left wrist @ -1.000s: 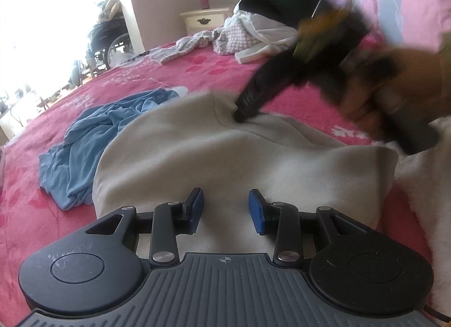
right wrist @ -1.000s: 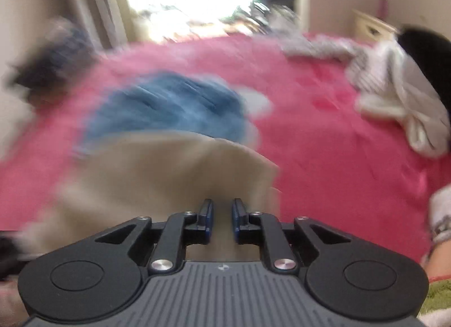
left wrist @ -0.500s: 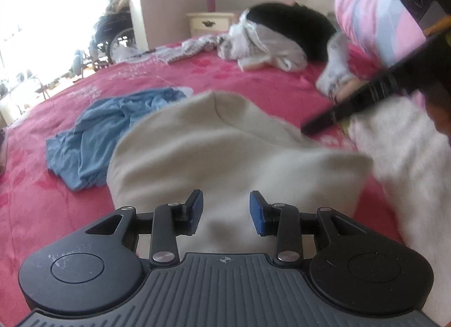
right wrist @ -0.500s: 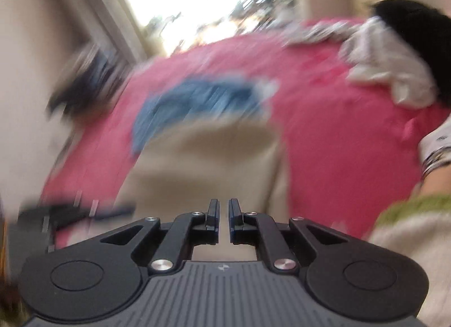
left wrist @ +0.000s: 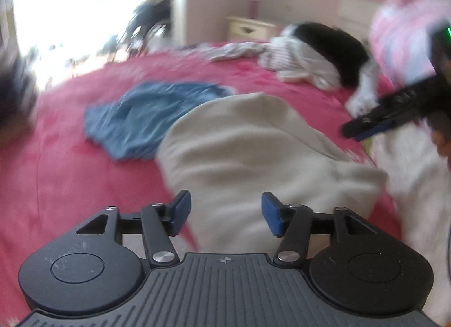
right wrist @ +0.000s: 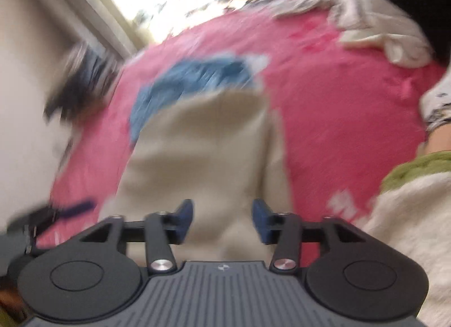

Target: Fold clothes

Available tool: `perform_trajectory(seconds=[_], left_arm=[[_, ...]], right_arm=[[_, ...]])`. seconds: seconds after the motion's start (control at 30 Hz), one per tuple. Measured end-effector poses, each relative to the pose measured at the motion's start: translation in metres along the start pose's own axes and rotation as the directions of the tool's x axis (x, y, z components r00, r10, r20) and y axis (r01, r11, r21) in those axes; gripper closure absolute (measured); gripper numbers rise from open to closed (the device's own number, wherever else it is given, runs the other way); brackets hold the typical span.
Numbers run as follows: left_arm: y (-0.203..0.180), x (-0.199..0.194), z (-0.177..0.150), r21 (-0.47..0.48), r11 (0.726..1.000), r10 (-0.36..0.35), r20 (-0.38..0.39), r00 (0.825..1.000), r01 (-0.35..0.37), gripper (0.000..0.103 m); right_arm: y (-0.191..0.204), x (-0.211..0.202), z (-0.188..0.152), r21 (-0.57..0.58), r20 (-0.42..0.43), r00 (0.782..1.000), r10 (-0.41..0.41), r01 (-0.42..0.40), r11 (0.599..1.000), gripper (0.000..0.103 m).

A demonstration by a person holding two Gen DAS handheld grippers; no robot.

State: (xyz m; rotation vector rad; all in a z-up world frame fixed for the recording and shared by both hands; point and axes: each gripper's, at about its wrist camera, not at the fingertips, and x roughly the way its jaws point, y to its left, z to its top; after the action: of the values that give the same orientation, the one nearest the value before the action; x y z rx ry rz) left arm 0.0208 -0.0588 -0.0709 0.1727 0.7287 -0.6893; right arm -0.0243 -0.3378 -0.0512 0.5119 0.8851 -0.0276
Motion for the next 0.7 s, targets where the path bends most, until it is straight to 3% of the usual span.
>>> perform_trajectory(seconds=[0.1,0.23,0.43,0.53,0.63,0.7], left_arm=[[0.041,0.020,0.000,-0.217,0.973,-0.094,-0.086,0.992,0.073,0.042],[0.078,0.047,-0.004,-0.419,0.880,-0.291,-0.102,0.951,0.224,0.040],[0.092,0.091,-0.009,-0.545,0.765,-0.470,-0.109,0.876,0.343,0.034],[0.096,0.109,-0.013,-0.595,0.708,-0.528,-0.088,0.845,0.381,0.033],[0.099,0.119,-0.015,-0.628,0.666,-0.557,-0.059,0.828,0.403,0.033],[0.098,0.122,-0.015,-0.630,0.658,-0.565,-0.050,0.823,0.413,0.033]], right_arm=[[-0.032,0.017,0.017,0.135,-0.038,0.998,0.057,-0.051,0.990,0.037],[-0.063,0.052,0.027,0.273,-0.131,0.981,0.146,-0.106,0.956,0.032],[-0.091,0.092,0.029,0.396,-0.211,0.940,0.268,-0.169,0.902,0.028],[-0.105,0.104,0.029,0.471,-0.180,0.915,0.361,-0.243,0.848,0.018],[-0.115,0.114,0.031,0.521,-0.143,0.889,0.435,-0.306,0.797,0.016],[-0.115,0.120,0.033,0.524,-0.132,0.876,0.463,-0.335,0.783,0.014]])
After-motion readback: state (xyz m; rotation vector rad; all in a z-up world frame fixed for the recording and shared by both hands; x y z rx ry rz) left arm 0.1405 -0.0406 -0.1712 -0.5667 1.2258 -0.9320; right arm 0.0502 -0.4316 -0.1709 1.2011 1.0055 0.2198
